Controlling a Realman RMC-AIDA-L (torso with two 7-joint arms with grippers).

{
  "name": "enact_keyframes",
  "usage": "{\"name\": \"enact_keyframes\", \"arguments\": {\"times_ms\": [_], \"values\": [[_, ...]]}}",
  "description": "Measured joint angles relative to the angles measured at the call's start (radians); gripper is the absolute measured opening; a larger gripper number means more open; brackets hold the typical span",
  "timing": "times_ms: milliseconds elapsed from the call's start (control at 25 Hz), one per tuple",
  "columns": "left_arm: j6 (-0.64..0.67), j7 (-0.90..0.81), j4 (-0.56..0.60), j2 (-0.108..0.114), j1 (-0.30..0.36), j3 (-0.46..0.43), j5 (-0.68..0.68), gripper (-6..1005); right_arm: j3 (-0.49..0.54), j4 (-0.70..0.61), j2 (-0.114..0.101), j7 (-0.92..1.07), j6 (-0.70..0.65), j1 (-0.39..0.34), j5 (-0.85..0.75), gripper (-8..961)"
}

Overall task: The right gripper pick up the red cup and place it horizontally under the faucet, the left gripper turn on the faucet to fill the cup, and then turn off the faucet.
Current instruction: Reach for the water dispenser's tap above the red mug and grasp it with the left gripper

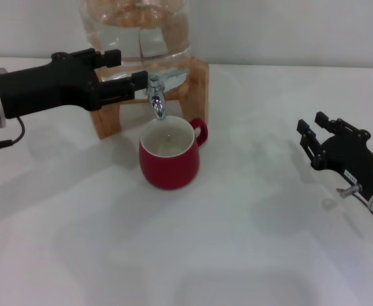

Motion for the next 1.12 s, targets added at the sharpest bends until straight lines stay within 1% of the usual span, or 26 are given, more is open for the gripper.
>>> {"name": "enact_keyframes", "arguments": {"times_ms": [240, 440, 560, 880, 1120], "values": [[0.004, -0.023, 0.023, 0.002, -0.003, -0.012, 0.035, 761, 0.001, 0.000, 0.000, 0.000, 0.002, 0.002, 0.000, 363], [-0.003, 0.001, 0.015, 0.008, -0.038, -0.038, 0.071, 761, 0.003, 0.000, 0.000, 0.000, 0.003, 0.002, 0.000, 362], [-0.003, 0.007, 0.014, 0.009, -0.046, -0.039, 0.081, 761, 0.003, 0.000, 0.000, 0.000, 0.003, 0.002, 0.000, 362], [-0.003, 0.026, 0.013, 0.005, -0.059, -0.037, 0.098, 761, 0.000, 0.003, 0.000, 0.000, 0.000, 0.002, 0.000, 362], [-0.001, 0.037, -0.008, 0.004, -0.089, -0.033, 0.107, 762, -0.003, 0.003, 0.000, 0.000, -0.001, 0.002, 0.000, 363]]}}
